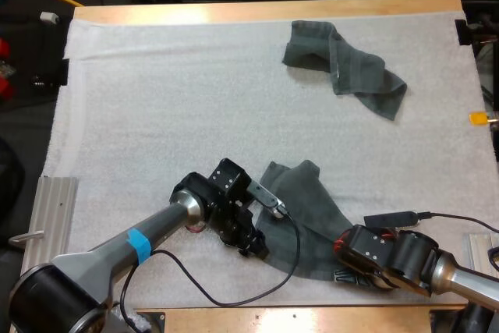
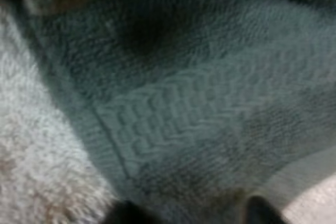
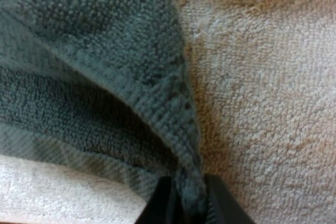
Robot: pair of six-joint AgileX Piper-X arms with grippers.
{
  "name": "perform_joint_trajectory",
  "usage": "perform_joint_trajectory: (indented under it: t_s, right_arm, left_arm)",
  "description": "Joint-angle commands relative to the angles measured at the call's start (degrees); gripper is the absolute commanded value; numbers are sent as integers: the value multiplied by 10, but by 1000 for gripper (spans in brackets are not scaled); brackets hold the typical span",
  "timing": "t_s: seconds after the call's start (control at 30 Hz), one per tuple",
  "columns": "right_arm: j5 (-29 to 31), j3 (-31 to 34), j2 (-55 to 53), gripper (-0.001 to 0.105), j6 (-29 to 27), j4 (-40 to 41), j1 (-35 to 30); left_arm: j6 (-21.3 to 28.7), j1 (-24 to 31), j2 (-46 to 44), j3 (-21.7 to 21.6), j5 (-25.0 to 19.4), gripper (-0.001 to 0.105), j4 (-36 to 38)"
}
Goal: Pick towel from pile, fold and stack
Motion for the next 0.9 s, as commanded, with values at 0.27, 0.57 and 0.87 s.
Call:
perform_joint_trajectory:
  t_s: [0.27,0.57,0.87]
  right_arm:
    - [2,1,-4,0,-3,2,1]
    - [2,-8,-22,0,3,-32,1]
    - [47,-126,-64,0,-1,-19,0]
  left_arm:
    - [-3,-3,6,3,-24,0,4]
    - [6,-3,-73,-35,-26,0,88]
    - [-20,-1,-217,-174,-26,0,263]
